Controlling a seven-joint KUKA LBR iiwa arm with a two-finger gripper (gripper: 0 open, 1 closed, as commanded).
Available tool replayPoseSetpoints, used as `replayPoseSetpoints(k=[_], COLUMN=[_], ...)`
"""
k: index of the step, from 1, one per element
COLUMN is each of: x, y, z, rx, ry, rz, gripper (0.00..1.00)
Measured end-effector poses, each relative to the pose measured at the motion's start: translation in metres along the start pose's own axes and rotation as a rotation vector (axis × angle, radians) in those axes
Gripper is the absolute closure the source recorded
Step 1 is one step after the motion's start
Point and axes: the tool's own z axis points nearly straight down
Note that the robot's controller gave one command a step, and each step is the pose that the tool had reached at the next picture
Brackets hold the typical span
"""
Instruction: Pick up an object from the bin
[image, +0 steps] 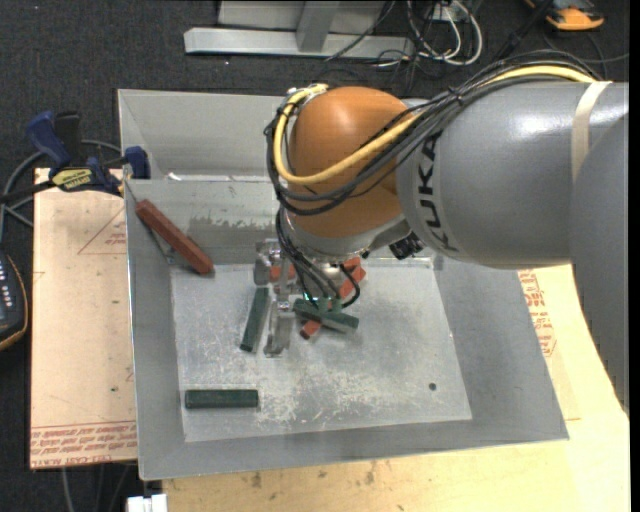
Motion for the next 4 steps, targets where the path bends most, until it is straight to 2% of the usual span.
replayPoseSetpoints(k=[1,2,3,4], x=[0.051,0.048,0.011,0.031], y=[0.009,0.008,0.03,0.042], z=[0.133,0.129,0.141,0.109], rx=[0.001,-0.001,-0.002,-0.002], ry=[0.003,-0.006,-0.012,-0.01], rz=[-0.018,-0.014,-0.033,-0.046], gripper=[0.0,1.0,1.0,1.0])
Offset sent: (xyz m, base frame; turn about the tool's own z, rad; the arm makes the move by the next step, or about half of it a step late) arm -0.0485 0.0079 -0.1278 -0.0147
